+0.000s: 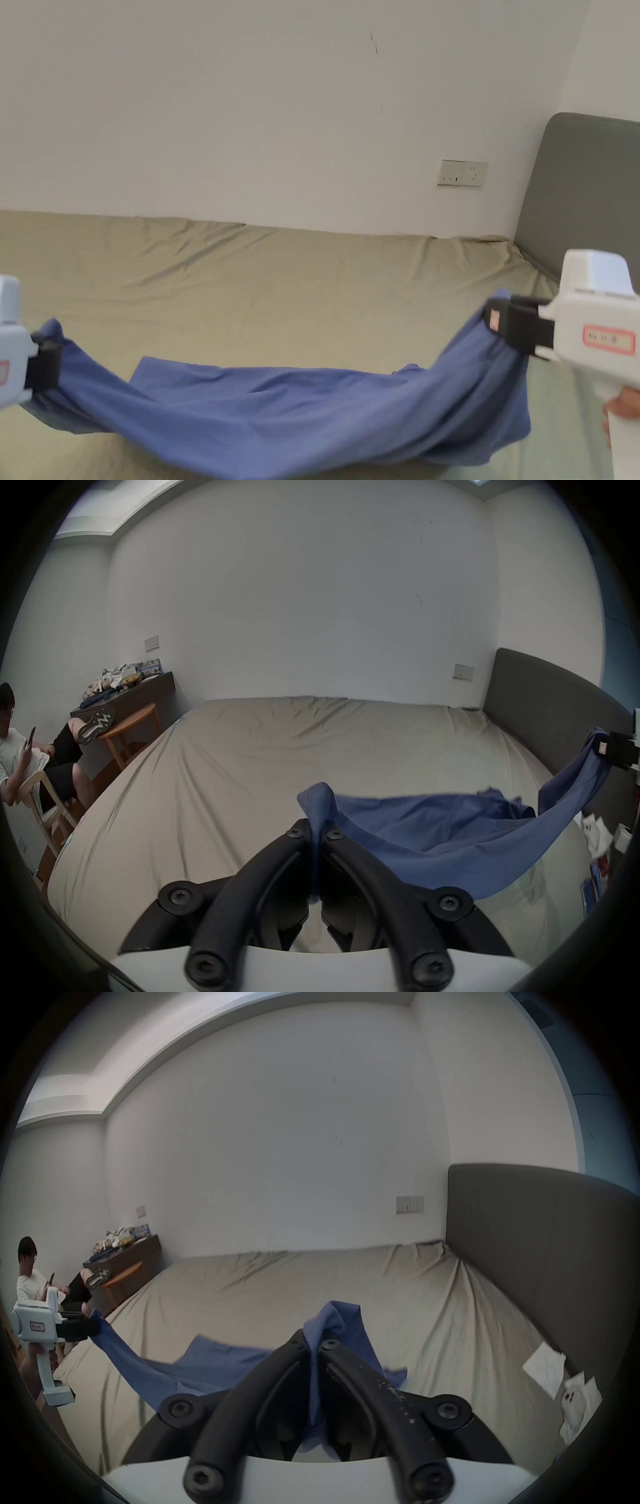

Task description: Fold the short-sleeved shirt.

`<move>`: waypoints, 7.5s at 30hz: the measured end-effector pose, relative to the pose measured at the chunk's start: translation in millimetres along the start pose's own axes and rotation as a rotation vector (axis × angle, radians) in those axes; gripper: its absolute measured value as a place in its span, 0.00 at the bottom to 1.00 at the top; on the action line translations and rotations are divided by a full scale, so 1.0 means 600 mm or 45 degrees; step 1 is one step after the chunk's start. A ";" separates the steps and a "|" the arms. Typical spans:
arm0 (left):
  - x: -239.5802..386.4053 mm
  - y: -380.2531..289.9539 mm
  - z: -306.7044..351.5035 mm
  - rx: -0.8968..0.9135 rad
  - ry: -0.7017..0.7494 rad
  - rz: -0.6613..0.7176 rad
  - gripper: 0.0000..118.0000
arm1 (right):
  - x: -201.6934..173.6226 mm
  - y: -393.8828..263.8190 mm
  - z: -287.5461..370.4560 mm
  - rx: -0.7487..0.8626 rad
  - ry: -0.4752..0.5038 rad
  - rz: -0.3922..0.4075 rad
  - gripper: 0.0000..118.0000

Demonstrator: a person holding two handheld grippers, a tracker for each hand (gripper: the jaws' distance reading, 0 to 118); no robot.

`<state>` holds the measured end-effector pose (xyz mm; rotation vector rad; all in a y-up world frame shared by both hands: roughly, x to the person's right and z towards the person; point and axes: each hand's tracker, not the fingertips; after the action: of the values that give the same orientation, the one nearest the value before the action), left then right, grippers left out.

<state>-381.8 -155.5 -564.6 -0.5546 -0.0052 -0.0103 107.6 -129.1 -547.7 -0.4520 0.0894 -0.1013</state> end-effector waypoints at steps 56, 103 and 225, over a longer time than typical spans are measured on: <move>-0.047 -0.496 0.358 -0.262 0.029 0.266 0.50 | 0.039 -0.558 0.475 -0.306 -0.277 -0.369 0.93; -0.040 -0.532 0.249 -0.459 0.074 0.247 0.04 | 0.067 -0.584 0.365 -0.493 -0.348 -0.297 0.64; -0.088 -0.462 0.264 -0.522 0.038 0.256 0.02 | 0.059 -0.523 0.324 -0.615 -0.270 -0.173 0.12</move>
<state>-437.9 -307.4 -284.4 -0.9628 0.0833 0.1800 139.7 -330.1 -237.7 -0.9485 -0.1297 -0.1652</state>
